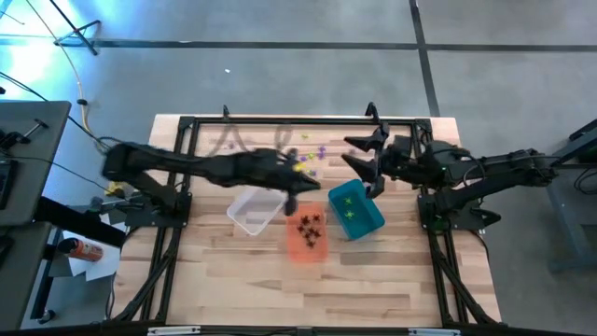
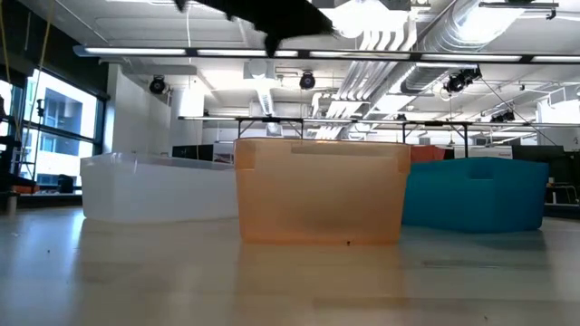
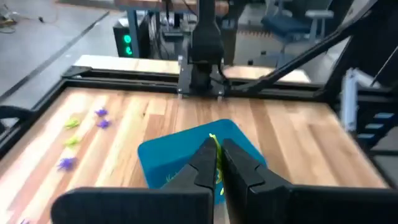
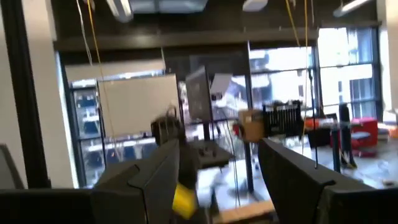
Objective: Sort Halloween decoration
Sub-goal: Put the green spider toy into the blue bin
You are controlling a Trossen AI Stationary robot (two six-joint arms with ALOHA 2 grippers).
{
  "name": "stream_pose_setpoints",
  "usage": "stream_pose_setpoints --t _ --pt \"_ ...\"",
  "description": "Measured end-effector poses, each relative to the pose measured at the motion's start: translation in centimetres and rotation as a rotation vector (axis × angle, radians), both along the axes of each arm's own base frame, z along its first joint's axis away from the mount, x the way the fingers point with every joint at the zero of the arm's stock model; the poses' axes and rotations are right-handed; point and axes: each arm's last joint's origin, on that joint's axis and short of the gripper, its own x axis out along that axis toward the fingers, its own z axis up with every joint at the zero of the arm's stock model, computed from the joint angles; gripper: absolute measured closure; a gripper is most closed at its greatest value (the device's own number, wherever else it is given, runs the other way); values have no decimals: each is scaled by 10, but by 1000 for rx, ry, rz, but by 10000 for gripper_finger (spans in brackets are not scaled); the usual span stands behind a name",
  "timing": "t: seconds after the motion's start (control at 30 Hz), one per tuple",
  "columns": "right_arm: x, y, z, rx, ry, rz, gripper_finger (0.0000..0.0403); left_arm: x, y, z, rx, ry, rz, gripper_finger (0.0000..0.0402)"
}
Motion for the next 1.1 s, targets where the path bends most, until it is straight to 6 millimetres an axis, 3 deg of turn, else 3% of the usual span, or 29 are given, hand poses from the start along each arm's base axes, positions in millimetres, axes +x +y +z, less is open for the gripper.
stream_pose_setpoints --t 0.23,0.47,0.67,0.93,1.1 --pt "-3 0 6 -2 -53 -4 188 75 11 -47 21 98 11 401" --pt "-2 0 3 61 -38 19 188 116 19 -96 9 175 27 401" --pt "-2 0 1 70 -23 23 188 122 19 -130 -11 269 34 398" --pt "-1 0 1 94 -20 31 188 123 19 -133 -59 278 59 395" --pt "-1 0 1 94 -19 32 188 121 21 -135 -69 303 66 358"
